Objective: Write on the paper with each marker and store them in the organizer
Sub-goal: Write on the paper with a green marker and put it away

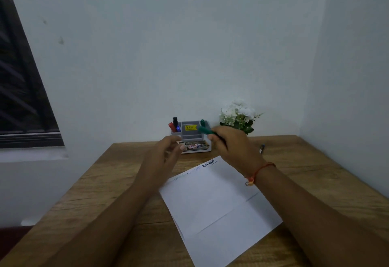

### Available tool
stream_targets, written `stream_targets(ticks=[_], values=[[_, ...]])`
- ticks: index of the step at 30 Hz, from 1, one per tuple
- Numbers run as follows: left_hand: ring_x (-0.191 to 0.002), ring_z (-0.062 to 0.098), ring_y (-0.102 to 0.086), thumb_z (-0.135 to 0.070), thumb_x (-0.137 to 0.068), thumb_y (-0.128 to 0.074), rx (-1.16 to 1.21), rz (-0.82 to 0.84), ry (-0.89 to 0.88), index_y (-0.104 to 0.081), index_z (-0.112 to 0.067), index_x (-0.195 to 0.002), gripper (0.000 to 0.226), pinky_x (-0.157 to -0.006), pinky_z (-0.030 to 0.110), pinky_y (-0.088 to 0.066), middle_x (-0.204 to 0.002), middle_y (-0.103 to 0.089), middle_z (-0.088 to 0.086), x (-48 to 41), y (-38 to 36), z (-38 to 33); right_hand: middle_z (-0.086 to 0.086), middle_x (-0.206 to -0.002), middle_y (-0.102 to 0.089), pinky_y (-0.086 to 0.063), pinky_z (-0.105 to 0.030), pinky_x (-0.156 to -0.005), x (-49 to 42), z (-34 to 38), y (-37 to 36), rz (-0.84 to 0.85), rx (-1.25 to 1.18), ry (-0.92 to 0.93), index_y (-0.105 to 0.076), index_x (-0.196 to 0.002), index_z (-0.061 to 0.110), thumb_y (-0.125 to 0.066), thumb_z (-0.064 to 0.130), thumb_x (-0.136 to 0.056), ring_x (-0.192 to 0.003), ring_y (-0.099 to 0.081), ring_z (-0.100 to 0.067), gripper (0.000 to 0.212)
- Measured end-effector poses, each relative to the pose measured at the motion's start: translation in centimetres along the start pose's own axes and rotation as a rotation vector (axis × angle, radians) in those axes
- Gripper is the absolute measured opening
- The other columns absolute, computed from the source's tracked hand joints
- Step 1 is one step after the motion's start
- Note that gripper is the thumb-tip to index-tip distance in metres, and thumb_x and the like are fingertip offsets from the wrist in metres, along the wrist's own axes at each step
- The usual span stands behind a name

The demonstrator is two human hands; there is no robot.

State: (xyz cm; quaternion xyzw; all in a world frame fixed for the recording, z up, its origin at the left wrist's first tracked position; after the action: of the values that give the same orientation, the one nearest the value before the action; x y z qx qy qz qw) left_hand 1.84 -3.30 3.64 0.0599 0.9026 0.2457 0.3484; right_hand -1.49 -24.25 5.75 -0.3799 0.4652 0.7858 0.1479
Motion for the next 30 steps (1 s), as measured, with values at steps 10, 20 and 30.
stream_targets(ticks=[10, 20, 30], values=[[-0.076, 0.010, -0.069, -0.031, -0.087, -0.064, 0.313, 0.018, 0.056, -0.069, -0.019, -0.103, 0.021, -0.074, 0.029, -0.059, -0.085, -0.072, -0.005, 0.0, -0.4, -0.1, 0.010, -0.094, -0.073, -0.053, -0.036, -0.060, 0.6, 1.7, -2.6, 0.177, 0.210, 0.099, -0.064, -0.122, 0.038, -0.035, 0.055, -0.099, -0.080, -0.066, -0.013, 0.040], [-0.086, 0.013, -0.070, -0.016, -0.083, -0.074, 0.387, -0.033, 0.203, -0.072, -0.018, -0.092, 0.010, -0.075, 0.026, -0.059, -0.089, -0.074, -0.002, -0.6, 0.5, 1.7, 0.001, -0.095, -0.069, -0.043, -0.029, -0.057, 0.9, 1.4, -2.5, 0.271, 0.145, -0.099, -0.058, -0.121, 0.022, -0.044, 0.050, -0.102, -0.081, -0.059, -0.015, 0.036], [-0.084, 0.010, -0.061, -0.021, -0.081, -0.077, -0.214, 0.117, 0.322, -0.067, -0.035, -0.080, 0.016, -0.079, 0.036, -0.057, -0.085, -0.067, -0.009, -1.1, 0.4, 6.3, 0.005, -0.068, -0.054, -0.038, -0.032, -0.055, 1.6, 0.4, -2.8, 0.303, 0.039, -0.176, -0.048, -0.118, 0.017, -0.040, 0.015, -0.104, -0.061, -0.053, -0.014, 0.015]])
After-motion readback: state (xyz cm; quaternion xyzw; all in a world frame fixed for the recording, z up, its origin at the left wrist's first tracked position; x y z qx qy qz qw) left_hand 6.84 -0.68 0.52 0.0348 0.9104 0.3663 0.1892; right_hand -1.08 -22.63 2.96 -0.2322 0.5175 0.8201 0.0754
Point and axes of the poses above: each hand's wrist, its own x-axis away from the middle knuckle, its own y-axis out of the back of the hand, z = x × y, the point moved 3 cm from there along -x, towards the middle knuckle
